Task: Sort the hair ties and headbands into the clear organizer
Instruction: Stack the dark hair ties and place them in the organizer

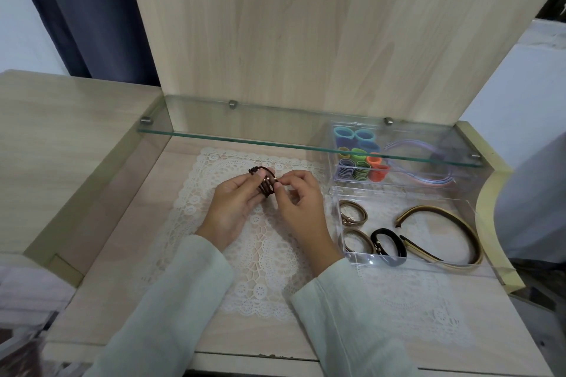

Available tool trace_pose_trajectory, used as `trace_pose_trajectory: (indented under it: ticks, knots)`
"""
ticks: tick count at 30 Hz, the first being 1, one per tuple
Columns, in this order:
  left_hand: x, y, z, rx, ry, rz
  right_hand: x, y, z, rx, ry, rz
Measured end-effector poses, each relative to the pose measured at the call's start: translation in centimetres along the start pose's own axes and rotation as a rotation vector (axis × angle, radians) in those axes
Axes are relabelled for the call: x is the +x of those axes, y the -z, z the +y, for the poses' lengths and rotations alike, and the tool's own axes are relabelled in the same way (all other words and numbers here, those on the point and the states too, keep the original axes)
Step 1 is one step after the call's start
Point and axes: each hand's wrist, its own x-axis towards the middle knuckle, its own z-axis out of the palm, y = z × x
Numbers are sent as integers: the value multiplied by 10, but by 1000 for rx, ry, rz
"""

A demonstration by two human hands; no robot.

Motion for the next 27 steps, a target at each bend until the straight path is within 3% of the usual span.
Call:
trace_pose_trajectory:
  ticks: [12, 27]
  knots:
    - [-4, 0, 1, 85, 21, -63, -5, 0, -5, -272, 198, 38]
    - [-4, 3, 6, 27, 65, -125, -6, 1, -8, -267, 213, 26]
